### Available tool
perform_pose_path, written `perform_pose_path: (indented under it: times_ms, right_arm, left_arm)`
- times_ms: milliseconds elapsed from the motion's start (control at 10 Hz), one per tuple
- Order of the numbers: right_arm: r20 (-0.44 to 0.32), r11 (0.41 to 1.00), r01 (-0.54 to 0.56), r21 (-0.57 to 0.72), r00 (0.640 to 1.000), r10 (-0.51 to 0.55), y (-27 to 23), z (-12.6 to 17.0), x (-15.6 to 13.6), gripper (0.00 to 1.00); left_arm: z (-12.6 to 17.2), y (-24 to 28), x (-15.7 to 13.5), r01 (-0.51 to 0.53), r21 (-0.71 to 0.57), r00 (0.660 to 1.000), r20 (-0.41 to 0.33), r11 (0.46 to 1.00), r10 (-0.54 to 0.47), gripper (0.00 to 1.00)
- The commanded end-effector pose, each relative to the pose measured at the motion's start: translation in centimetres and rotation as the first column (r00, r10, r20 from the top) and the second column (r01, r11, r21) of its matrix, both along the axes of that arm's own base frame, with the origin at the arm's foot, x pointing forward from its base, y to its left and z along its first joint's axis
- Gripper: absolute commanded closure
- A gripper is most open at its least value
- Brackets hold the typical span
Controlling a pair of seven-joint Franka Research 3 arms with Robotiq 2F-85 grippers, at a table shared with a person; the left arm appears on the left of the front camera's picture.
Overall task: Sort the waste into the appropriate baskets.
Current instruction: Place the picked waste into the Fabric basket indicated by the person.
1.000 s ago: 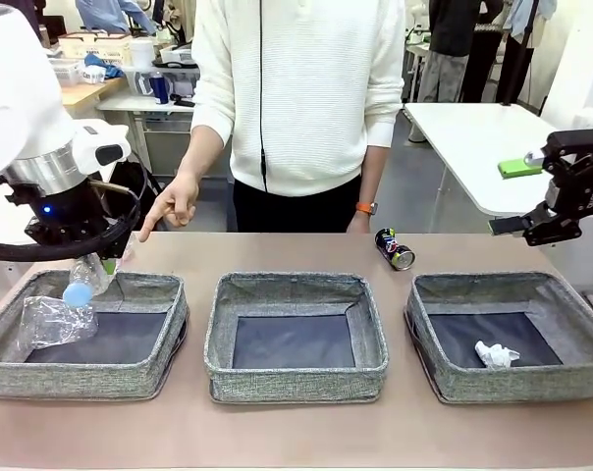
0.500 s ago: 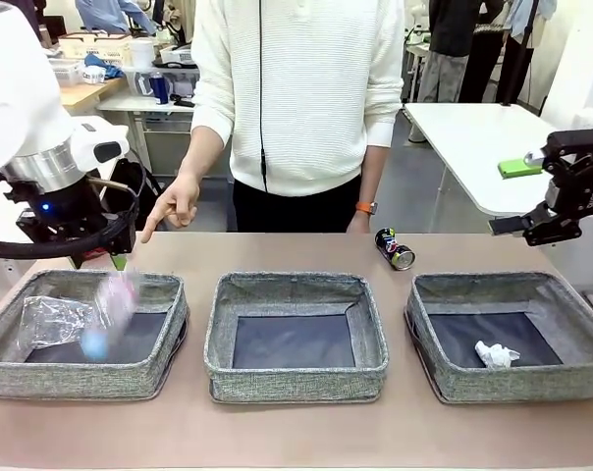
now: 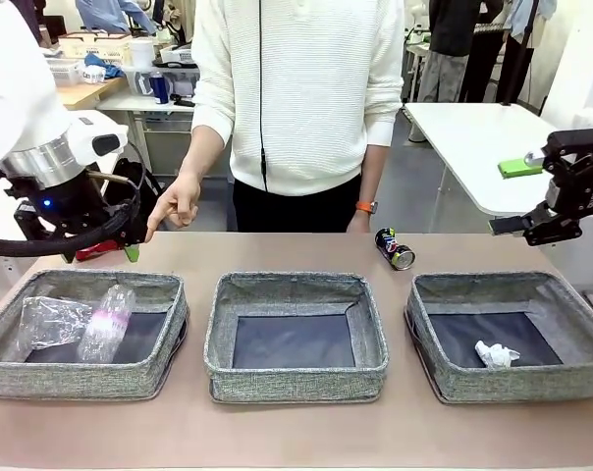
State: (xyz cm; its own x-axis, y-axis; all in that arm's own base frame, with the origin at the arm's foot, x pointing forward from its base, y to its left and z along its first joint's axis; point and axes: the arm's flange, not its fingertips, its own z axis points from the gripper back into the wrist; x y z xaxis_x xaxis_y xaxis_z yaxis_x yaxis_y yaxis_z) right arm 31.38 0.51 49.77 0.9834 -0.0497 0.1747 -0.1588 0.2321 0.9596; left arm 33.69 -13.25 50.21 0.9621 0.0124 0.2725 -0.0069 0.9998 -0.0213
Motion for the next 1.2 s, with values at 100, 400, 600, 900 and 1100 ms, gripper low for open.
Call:
perform_pose_path:
  times_ms: [100, 400, 600, 900, 1100]
  right_arm:
    - [0.015, 1.000, 0.000, 0.020, 1.000, 0.000, 0.1, 0.1, 0.1, 0.00]
    - [0.015, 1.000, 0.000, 0.020, 1.000, 0.000, 0.1, 0.1, 0.1, 0.00]
    - [0.015, 1.000, 0.000, 0.020, 1.000, 0.000, 0.1, 0.1, 0.1, 0.00]
    - [0.015, 1.000, 0.000, 0.020, 1.000, 0.000, 0.1, 0.1, 0.1, 0.00]
    - [0.015, 1.000, 0.000, 0.020, 1.000, 0.000, 0.1, 0.1, 0.1, 0.00]
  left_arm:
    - [3.5, -0.5, -0.2, -0.097, -0.171, 0.991, -0.110, 0.981, 0.078, 0.00]
    - [8.2, -0.6, -1.5, 0.063, -0.571, 0.985, -0.095, 0.819, -0.142, 0.00]
    - [6.5, 1.2, -0.6, 0.128, -0.853, 0.973, 0.011, 0.506, -0.229, 0.00]
    - [1.9, 4.9, -0.1, 0.051, -0.923, 0.993, 0.008, 0.381, -0.115, 0.00]
    - [-0.6, 10.0, -0.7, -0.078, -0.955, 0.997, -0.066, 0.286, 0.050, 0.00]
